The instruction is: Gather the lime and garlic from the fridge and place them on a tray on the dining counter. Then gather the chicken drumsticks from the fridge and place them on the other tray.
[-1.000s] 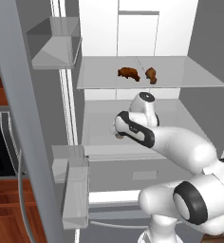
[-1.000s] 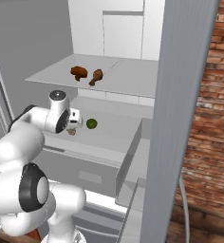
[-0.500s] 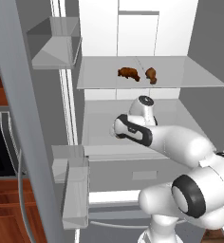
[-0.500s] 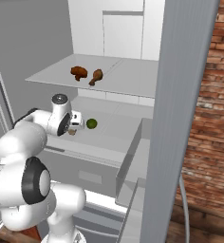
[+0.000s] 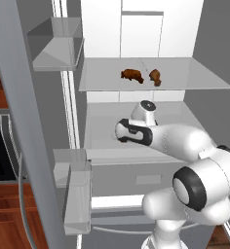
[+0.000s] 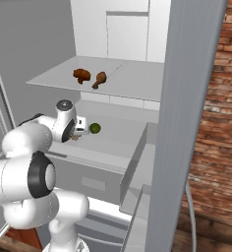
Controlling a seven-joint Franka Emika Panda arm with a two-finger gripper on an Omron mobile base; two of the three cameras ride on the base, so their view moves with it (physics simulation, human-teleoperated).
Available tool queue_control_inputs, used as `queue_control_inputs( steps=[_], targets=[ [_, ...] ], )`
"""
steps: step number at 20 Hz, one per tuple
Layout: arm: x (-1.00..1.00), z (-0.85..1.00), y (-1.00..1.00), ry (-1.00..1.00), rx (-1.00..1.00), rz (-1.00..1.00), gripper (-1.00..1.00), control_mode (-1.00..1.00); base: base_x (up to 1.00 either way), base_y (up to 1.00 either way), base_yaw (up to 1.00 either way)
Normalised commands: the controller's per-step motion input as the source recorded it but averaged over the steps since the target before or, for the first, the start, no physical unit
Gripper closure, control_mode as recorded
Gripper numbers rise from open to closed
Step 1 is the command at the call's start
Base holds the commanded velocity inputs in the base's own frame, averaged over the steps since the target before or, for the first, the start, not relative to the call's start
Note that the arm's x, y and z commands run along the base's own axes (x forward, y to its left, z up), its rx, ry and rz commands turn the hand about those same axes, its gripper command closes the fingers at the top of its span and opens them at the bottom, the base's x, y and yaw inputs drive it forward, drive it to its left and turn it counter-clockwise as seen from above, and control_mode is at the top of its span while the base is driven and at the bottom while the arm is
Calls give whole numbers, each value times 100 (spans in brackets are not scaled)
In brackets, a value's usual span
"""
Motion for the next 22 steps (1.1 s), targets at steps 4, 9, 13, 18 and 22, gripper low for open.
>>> queue_control_inputs(
  steps=[4,9,13,18,22],
  targets=[
    [21,-6,0,0,0,0,-100,-100,0,0,0],
    [23,-12,0,0,0,0,-100,-100,0,0,0],
    [13,-21,0,0,0,0,-100,-100,0,0,0],
    [8,-16,0,0,0,0,-100,-100,0,0,0],
    [11,-14,0,0,0,0,-100,-100,0,0,0]
  ],
)
